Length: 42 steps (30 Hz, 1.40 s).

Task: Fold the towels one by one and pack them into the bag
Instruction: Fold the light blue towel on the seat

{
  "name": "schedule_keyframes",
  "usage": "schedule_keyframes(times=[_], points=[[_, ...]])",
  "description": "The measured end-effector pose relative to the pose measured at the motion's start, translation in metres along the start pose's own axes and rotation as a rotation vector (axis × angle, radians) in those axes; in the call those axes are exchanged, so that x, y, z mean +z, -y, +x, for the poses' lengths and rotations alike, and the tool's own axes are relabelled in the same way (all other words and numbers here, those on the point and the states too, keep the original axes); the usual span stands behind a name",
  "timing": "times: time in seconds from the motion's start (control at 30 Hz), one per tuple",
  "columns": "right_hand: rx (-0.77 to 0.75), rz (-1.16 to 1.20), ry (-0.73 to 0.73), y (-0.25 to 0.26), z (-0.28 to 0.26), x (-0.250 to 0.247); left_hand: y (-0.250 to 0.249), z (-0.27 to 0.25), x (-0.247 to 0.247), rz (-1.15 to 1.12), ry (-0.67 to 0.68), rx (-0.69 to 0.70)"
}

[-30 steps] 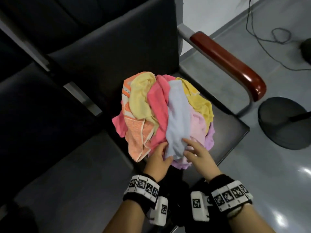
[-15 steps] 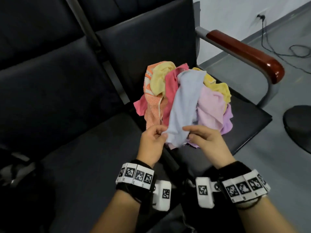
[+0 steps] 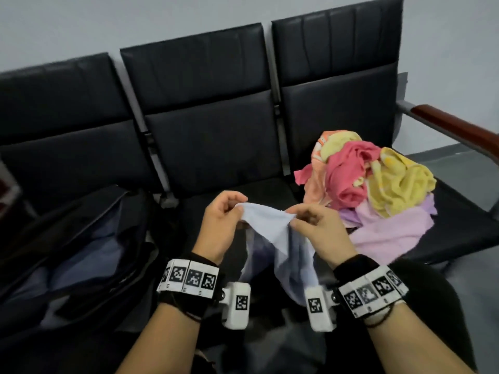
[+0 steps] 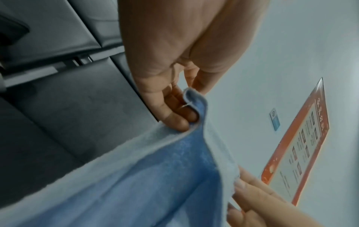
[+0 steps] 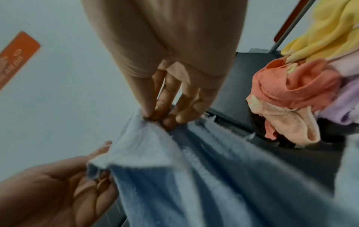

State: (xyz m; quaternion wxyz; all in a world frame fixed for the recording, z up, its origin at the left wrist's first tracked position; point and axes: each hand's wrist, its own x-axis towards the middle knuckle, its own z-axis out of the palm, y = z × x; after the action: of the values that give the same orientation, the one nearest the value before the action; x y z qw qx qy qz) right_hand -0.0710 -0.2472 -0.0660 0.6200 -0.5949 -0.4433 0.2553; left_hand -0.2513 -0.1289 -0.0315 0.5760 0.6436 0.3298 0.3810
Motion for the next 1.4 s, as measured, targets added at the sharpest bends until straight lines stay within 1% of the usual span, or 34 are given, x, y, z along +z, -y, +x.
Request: schedule_keyframes(times=[0.13, 0.2, 0.27, 0.33, 0.4, 0.5, 0.6, 0.67, 0.73, 0.8, 0.87, 0.9, 1.0, 1.07, 1.17, 1.23, 1.33, 1.4], points=[[0.035, 0.072, 0.021, -0.005, 0.005, 0.018, 0.002, -0.004, -0.011, 0.060, -0.010, 0.007], [0.010, 0.091, 0.018, -0.004, 0.012, 0.022, 0.006, -0.002, -0.015, 0.142, -0.018, 0.029], [-0.006, 0.090, 0.017, -0.002, 0.021, 0.026, 0.010, -0.001, -0.017, 0.258, 0.022, 0.093], [0.002, 0.093, 0.019, -0.001, 0.029, 0.032, 0.014, 0.002, -0.017, 0.350, 0.064, 0.128], [0.024, 0.115, 0.035, 0.000, 0.034, 0.041, 0.019, 0.008, -0.018, 0.460, 0.039, 0.139], [0.077, 0.132, 0.051, -0.001, 0.041, 0.052, 0.020, 0.016, -0.022, 0.562, -0.051, 0.125], [0.148, 0.206, 0.076, 0.006, 0.049, 0.062, 0.017, 0.025, -0.028, 0.555, -0.103, 0.123], [0.134, 0.239, 0.135, 0.015, 0.054, 0.068, 0.010, 0.030, -0.031, 0.478, -0.109, 0.146], [0.081, 0.159, 0.238, 0.027, 0.059, 0.075, -0.001, 0.035, -0.034, 0.401, -0.079, 0.187], [0.055, 0.009, 0.311, 0.036, 0.065, 0.084, -0.013, 0.040, -0.036, 0.344, -0.036, 0.225], [-0.005, -0.137, 0.294, 0.045, 0.073, 0.093, -0.023, 0.046, -0.043, 0.320, -0.027, 0.250], [-0.046, -0.164, 0.263, 0.049, 0.078, 0.096, -0.027, 0.050, -0.048, 0.324, -0.032, 0.262], [-0.116, -0.107, 0.191, 0.056, 0.098, 0.098, -0.032, 0.058, -0.067, 0.354, -0.021, 0.285], [-0.124, -0.087, 0.166, 0.059, 0.110, 0.099, -0.030, 0.061, -0.076, 0.429, -0.011, 0.270], [-0.133, -0.055, 0.176, 0.065, 0.121, 0.108, -0.019, 0.066, -0.086, 0.622, -0.064, 0.216], [-0.125, 0.007, 0.180, 0.066, 0.123, 0.113, -0.006, 0.069, -0.094, 0.732, -0.107, 0.177], [-0.091, 0.141, 0.151, 0.065, 0.126, 0.112, 0.014, 0.066, -0.109, 0.805, -0.143, 0.070], [-0.077, 0.161, 0.129, 0.064, 0.130, 0.106, 0.027, 0.062, -0.121, 0.854, -0.151, 0.011]])
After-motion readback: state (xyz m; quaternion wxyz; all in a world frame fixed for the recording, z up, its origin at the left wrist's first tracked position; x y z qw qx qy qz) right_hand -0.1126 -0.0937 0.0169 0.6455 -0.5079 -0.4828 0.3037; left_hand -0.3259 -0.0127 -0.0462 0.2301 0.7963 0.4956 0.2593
